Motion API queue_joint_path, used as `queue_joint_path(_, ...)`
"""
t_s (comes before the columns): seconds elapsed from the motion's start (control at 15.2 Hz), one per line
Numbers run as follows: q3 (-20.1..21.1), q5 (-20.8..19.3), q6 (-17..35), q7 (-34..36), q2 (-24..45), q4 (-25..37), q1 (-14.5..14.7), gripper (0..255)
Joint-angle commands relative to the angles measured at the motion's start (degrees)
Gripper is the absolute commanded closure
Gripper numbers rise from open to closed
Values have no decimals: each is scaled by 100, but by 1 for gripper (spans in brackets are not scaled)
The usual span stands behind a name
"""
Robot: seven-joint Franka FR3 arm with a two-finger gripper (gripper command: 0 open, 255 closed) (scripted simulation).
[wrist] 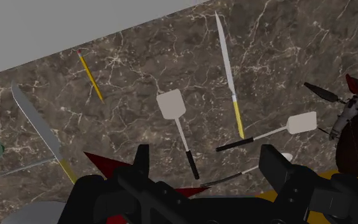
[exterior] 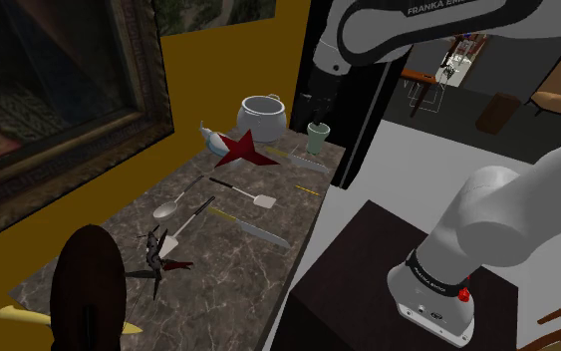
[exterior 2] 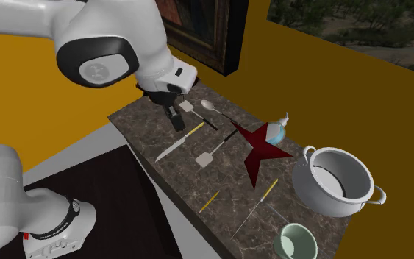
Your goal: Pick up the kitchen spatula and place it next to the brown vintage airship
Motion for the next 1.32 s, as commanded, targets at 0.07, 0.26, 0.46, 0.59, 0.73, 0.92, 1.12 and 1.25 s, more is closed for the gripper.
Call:
queue_joint_path(0.07,-35,12,535,-220,608,41,57,0)
queue_joint_path(0.26,-51,43,997,-420,1250,181,115,0)
queue_joint_path(0.46,-53,85,1412,-621,1913,390,163,0)
queue_joint_path(0.59,-44,116,1659,-753,2361,566,186,0)
queue_joint_path(0.73,-28,146,1880,-879,2812,770,202,0)
queue_joint_path(0.92,8,177,2165,-1055,3491,1127,216,0)
queue_joint_path(1.12,55,182,2391,-1206,4168,1544,218,0)
queue_joint_path(1.25,88,169,2508,-1292,4619,1856,217,0)
